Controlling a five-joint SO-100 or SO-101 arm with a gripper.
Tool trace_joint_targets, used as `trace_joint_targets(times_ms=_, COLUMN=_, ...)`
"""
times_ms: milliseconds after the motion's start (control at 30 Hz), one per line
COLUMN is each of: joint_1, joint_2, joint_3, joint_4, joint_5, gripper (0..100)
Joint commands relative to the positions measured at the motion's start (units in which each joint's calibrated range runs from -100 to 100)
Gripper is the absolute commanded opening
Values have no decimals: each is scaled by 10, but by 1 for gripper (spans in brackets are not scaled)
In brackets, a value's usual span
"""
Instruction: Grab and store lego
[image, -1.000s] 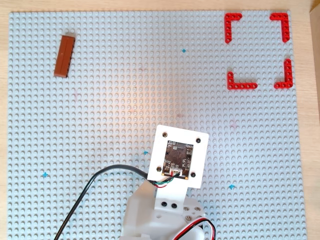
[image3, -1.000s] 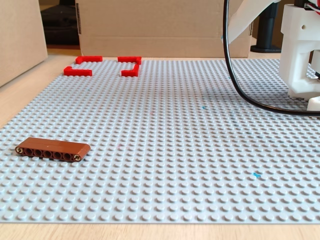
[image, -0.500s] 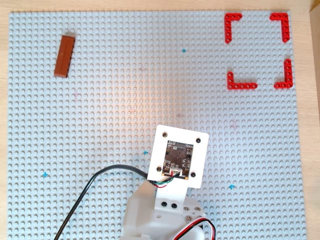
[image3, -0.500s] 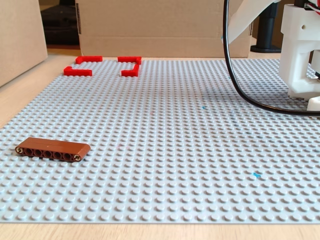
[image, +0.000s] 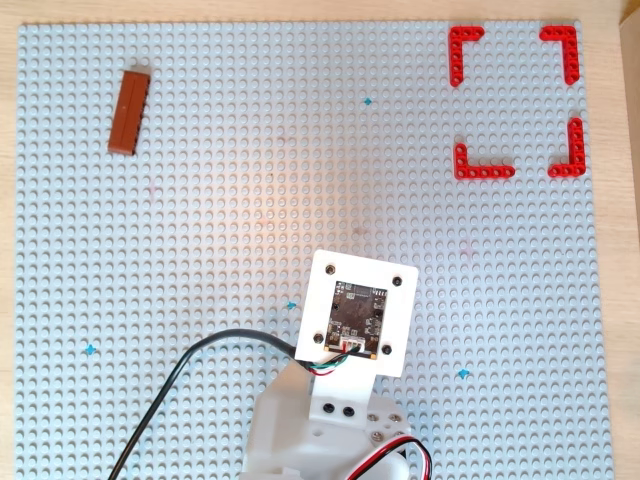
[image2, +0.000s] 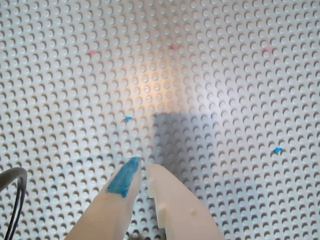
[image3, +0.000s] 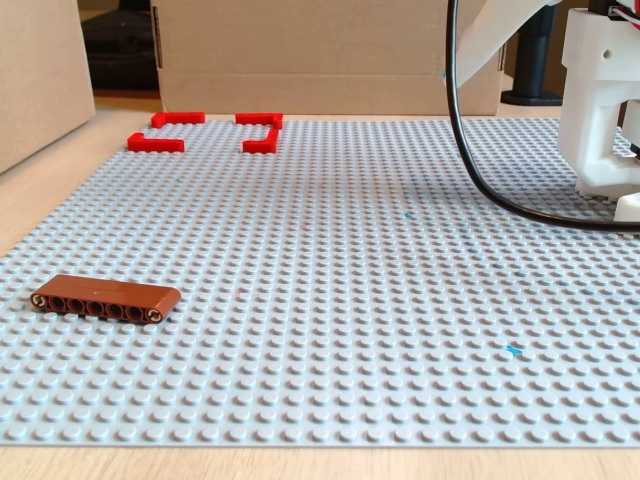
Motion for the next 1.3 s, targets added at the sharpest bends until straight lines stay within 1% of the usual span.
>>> trace_joint_targets(times_ms=0, joint_1=-6, joint_2=-2, joint_3=2, joint_4=-13, joint_5=-2, gripper=1)
trace_joint_targets(times_ms=67, joint_1=-21, joint_2=-2, joint_3=0, joint_4=-29, joint_5=-5, gripper=1)
trace_joint_targets(times_ms=267, joint_1=-115, joint_2=10, joint_3=-33, joint_4=-109, joint_5=-95, gripper=1)
trace_joint_targets(times_ms=433, joint_1=-162, joint_2=59, joint_3=-43, joint_4=-174, joint_5=-137, gripper=1)
trace_joint_targets(times_ms=533, joint_1=-174, joint_2=163, joint_3=-97, joint_4=-209, joint_5=-141, gripper=1)
trace_joint_targets(times_ms=767, joint_1=-205, joint_2=507, joint_3=-363, joint_4=-187, joint_5=-136, gripper=1)
trace_joint_targets(times_ms=933, joint_1=-232, joint_2=714, joint_3=-530, joint_4=-196, joint_5=-140, gripper=1)
trace_joint_targets(times_ms=1233, joint_1=-247, joint_2=971, joint_3=-779, joint_4=-192, joint_5=-147, gripper=1)
trace_joint_targets(times_ms=1267, joint_1=-252, joint_2=1010, joint_3=-827, joint_4=-192, joint_5=-148, gripper=2)
